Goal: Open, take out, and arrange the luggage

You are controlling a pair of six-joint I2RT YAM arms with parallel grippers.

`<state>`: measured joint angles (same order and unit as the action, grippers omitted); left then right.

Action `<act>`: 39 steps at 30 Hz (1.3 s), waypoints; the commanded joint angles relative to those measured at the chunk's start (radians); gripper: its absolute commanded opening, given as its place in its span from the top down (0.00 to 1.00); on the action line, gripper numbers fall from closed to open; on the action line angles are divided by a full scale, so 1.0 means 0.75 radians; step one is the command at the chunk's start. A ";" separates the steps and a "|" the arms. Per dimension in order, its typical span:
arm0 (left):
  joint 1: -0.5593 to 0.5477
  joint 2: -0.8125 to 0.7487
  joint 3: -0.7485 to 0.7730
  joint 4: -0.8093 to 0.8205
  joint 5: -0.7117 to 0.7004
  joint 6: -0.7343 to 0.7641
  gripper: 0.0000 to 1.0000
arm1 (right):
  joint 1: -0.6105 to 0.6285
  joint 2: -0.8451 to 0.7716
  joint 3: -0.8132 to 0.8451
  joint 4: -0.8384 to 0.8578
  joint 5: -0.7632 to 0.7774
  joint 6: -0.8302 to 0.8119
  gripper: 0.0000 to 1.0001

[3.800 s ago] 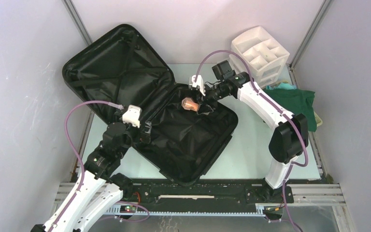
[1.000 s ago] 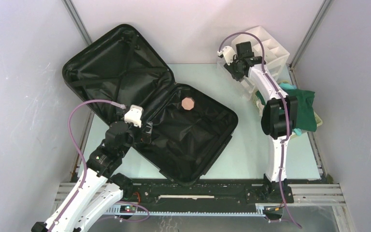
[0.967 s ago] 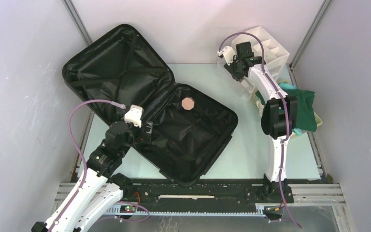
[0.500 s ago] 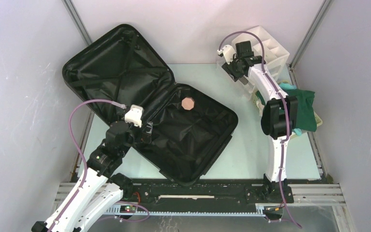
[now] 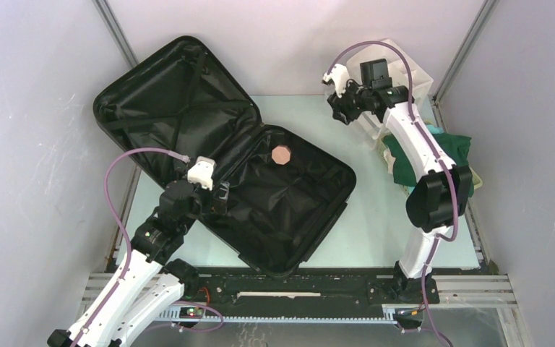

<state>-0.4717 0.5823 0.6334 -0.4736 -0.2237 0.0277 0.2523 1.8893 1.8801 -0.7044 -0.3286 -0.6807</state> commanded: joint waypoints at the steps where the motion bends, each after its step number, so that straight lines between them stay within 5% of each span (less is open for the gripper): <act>1: 0.011 -0.004 -0.030 0.047 0.017 0.029 0.00 | 0.022 -0.111 -0.068 -0.039 -0.348 -0.029 0.51; 9: 0.011 -0.003 -0.028 0.046 0.022 0.030 0.00 | 0.034 -0.214 -0.233 -0.017 -0.450 -0.067 0.58; 39: 0.011 0.000 -0.034 0.046 0.014 0.030 0.00 | 0.074 0.189 0.022 -0.074 0.147 -0.116 0.66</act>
<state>-0.4706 0.5823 0.6334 -0.4732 -0.2234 0.0277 0.2955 2.0022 1.8465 -0.7509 -0.2886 -0.7372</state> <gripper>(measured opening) 0.996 0.337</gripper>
